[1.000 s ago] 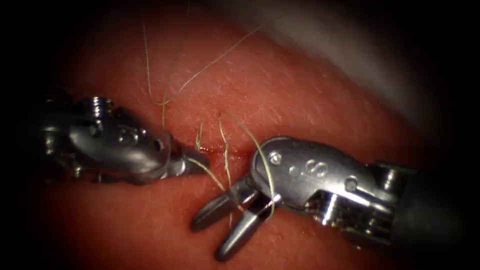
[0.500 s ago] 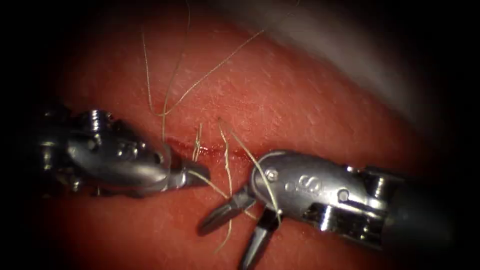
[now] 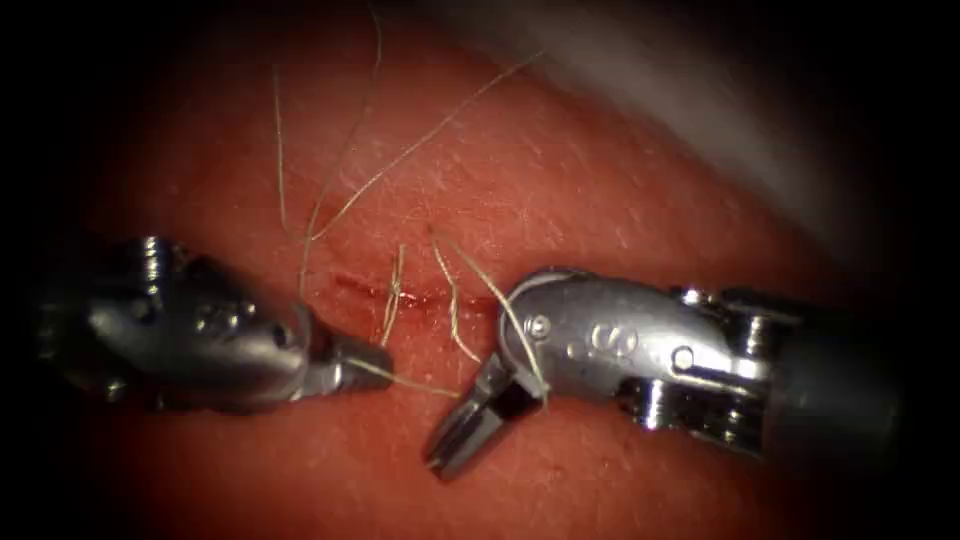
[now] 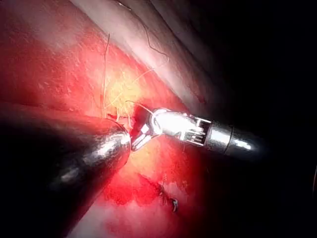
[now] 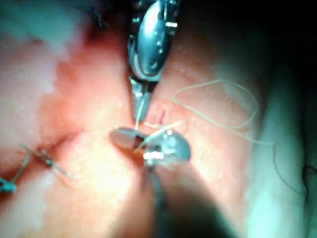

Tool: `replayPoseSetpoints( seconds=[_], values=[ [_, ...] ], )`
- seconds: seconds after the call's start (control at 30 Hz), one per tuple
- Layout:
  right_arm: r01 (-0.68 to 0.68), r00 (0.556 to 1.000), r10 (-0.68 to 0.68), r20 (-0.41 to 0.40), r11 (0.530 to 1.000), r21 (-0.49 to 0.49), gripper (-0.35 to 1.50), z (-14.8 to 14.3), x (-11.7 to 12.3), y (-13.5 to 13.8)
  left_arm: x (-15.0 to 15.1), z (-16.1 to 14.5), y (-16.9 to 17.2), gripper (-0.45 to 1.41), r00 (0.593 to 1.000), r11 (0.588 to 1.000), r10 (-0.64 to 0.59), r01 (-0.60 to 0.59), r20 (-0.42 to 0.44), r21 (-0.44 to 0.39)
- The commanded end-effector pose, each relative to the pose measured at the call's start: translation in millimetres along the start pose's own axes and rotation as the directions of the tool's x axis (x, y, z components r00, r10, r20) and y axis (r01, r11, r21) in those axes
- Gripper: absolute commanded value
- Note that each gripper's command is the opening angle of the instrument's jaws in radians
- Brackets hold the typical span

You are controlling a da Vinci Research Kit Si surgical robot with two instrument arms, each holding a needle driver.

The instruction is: Wound Closure

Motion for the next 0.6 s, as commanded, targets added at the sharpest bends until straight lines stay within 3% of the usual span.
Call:
replayPoseSetpoints(
  seconds=[0.03, 0.13, 0.23, 0.43, 0.6],
  values=[
    [-0.005, 1.0, 0.004, -0.026, 0.999, -0.036, -0.35, -1.0, 0.2, 1.5, -0.1, 0.6, 0.5, -0.35, 1.0, 1.0, 0.003, -0.003, -0.001, -0.001],
    [-0.046, 0.992, 0.027, -0.127, 0.988, -0.148, -0.35, -3.4, 0.2, 3.2, -1.0, -0.3, 2.7, -0.35, 1.0, 1.0, 0.015, -0.015, -0.001, -0.002],
    [-0.088, 0.984, 0.053, -0.171, 0.975, -0.205, -0.35, -4.4, -0.8, 4.3, -2.0, -1.2, 4.5, -0.35, 1.0, 1.0, 0.025, -0.025, 0.002, -0.002],
    [-0.15, 0.98, 0.103, -0.169, 0.945, -0.291, -0.35, -4.6, -4.0, 5.5, -3.2, -2.8, 7.5, -0.35, 0.999, 0.999, 0.038, -0.038, 0.015, -0.01],
    [-0.174, 0.977, 0.118, -0.18, 0.925, -0.338, -0.35, -5.7, -4.1, 6.2, -4.1, -4.1, 9.6, -0.35, 0.998, 0.999, 0.05, -0.05, 0.025, -0.016]
  ],
)
